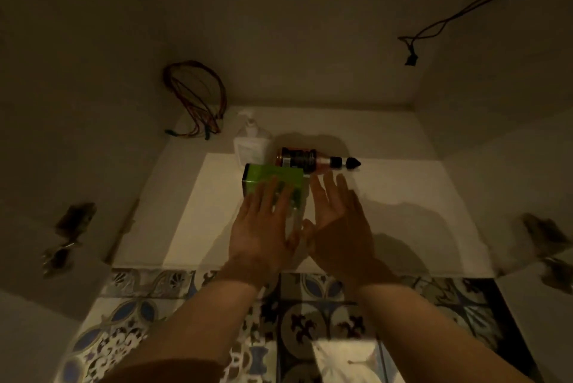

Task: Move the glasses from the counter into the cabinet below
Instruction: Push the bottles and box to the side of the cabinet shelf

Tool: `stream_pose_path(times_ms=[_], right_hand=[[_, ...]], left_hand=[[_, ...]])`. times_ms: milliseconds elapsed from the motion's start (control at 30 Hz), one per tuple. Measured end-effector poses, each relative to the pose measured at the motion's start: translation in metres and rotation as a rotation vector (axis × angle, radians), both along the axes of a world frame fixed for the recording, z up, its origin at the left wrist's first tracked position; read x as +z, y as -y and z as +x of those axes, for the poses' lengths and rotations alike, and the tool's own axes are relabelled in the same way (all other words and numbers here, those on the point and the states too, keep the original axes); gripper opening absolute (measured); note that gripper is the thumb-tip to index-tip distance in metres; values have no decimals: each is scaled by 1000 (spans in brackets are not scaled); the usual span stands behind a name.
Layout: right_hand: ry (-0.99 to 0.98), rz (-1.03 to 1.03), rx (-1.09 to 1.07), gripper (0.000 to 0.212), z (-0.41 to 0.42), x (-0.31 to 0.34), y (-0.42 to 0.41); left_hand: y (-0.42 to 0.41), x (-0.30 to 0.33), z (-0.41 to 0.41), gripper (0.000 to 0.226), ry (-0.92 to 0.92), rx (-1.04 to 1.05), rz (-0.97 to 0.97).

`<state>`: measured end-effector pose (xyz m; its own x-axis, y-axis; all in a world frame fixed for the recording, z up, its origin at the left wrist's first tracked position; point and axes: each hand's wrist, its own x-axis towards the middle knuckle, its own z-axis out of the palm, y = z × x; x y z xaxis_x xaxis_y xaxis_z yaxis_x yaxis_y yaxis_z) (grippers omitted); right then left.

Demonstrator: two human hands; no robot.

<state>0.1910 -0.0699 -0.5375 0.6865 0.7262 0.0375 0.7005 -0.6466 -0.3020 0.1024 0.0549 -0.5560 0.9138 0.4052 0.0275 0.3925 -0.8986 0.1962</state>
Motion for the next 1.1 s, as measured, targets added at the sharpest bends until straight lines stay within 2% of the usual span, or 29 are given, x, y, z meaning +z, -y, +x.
stream_pose_path(times_ms=[100,267,433,600,767,933,1100], right_hand=[[26,18,-8,81,15,-22,-21],[38,85,-26,81,29,-30,-43],[98,61,12,87,40,-27,-55],[132,54,37,88,42,-28,-69],[62,99,35,82,38,-31,-80],[69,99,29,78,34,-32,-84],[38,70,33,71,33,-31,-88]], left_hand=[[-15,-22,13,89,-16,-81,25],[-31,-37,22,63,43,-110,27],[-49,-33,16,49,52,-149,-31],[-98,-6,-14,50,107,-43,-64],[-159,3,-57,49,125,181,-92],[-199,-9,-91,51,57,259,-54],[-215,-17,-101,48,-135,323,39]])
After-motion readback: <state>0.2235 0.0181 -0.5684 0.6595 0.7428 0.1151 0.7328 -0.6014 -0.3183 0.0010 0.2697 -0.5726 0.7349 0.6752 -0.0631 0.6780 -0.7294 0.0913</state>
